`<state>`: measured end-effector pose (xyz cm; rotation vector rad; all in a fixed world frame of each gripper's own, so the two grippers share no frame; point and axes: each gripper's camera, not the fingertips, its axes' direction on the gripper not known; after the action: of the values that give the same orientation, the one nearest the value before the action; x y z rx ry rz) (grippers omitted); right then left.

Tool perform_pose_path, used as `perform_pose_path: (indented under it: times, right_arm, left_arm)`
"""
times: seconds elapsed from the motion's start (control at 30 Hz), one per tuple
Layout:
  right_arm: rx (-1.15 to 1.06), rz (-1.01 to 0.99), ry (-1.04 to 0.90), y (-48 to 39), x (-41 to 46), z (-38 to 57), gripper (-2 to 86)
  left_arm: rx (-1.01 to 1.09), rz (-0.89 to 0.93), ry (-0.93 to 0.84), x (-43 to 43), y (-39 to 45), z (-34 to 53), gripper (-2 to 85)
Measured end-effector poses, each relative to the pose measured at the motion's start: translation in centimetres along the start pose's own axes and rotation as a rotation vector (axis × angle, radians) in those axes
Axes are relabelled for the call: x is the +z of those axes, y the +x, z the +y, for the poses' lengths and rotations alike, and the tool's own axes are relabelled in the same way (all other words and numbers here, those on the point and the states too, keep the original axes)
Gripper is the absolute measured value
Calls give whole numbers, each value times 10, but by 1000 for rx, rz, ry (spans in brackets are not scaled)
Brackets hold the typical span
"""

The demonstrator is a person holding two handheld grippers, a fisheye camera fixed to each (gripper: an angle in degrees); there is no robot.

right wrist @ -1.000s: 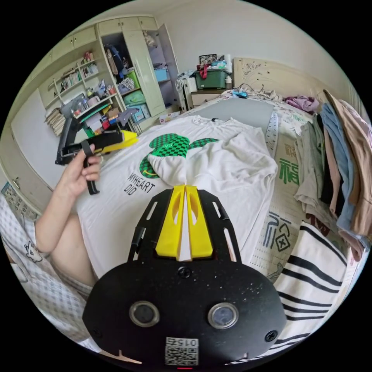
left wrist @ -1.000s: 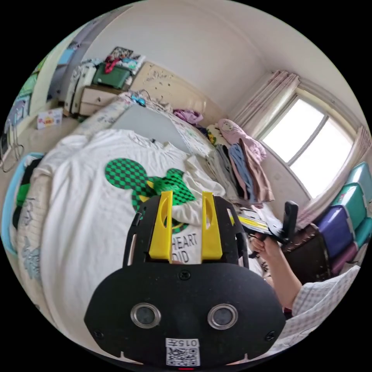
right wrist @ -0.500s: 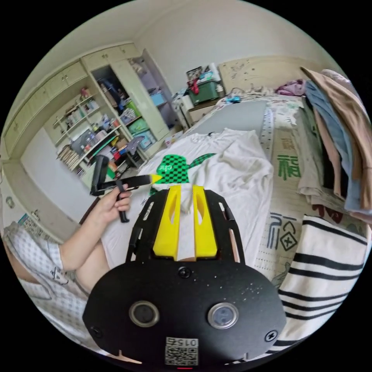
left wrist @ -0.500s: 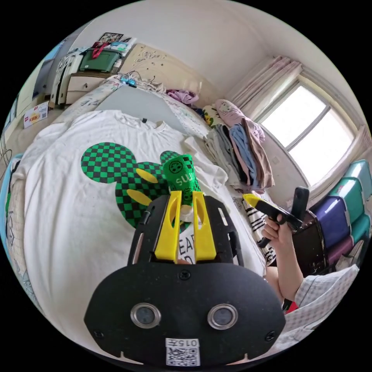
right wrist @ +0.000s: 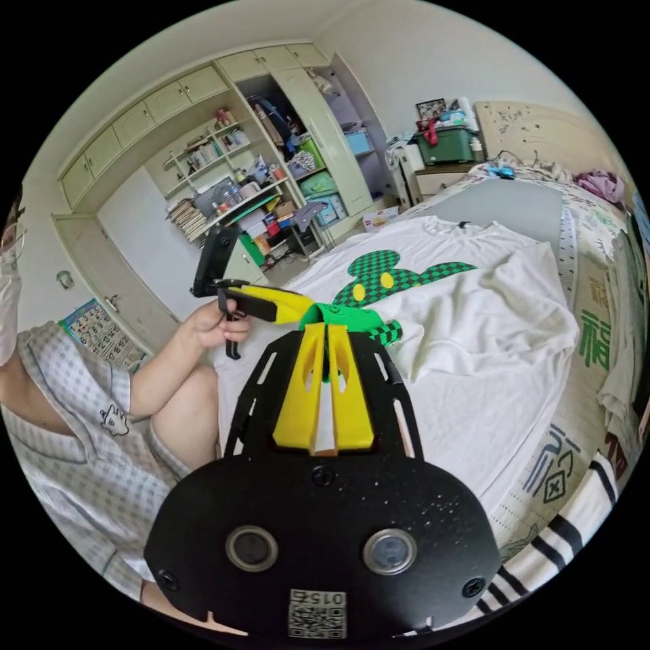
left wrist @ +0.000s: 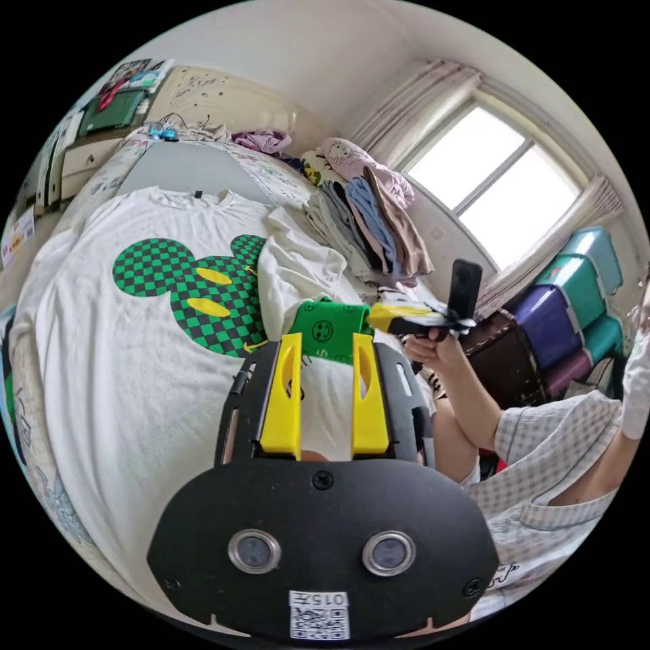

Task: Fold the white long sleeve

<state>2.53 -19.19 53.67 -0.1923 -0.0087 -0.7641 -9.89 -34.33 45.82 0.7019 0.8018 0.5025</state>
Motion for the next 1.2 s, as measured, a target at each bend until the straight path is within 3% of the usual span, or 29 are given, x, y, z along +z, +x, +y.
perform_pose_path:
  times: [0.07,0.27,0.43,0.6,0.73,0.9,1.0,1.2]
  right_arm:
    - [7,73,-3,-8,7,3,18]
    - [-51,225,-34,-30,16,7,40]
    - [-15,261,-65,-35,20,13,102]
    - [-20,387,-73,-46,30,21,54]
    - [-39,343,-41,-57,31,23,19]
    - [-139,137,14,-92,44,28,3]
    - [-198,136,18,-109,58,28,2]
    - [-224,48,-19,-117,81,22,0]
  left_arm:
    - [18,15,15,-3,4,1,138]
    - [139,-204,-73,16,38,-3,135]
    - [96,-144,-50,9,33,-3,91]
    - [57,-122,7,-13,27,1,39]
    - [8,-114,38,-29,21,3,5]
    - [-1,-146,159,-78,28,15,-4]
    - [-3,-163,186,-102,32,25,-5]
    - [43,-249,128,-131,45,44,-5]
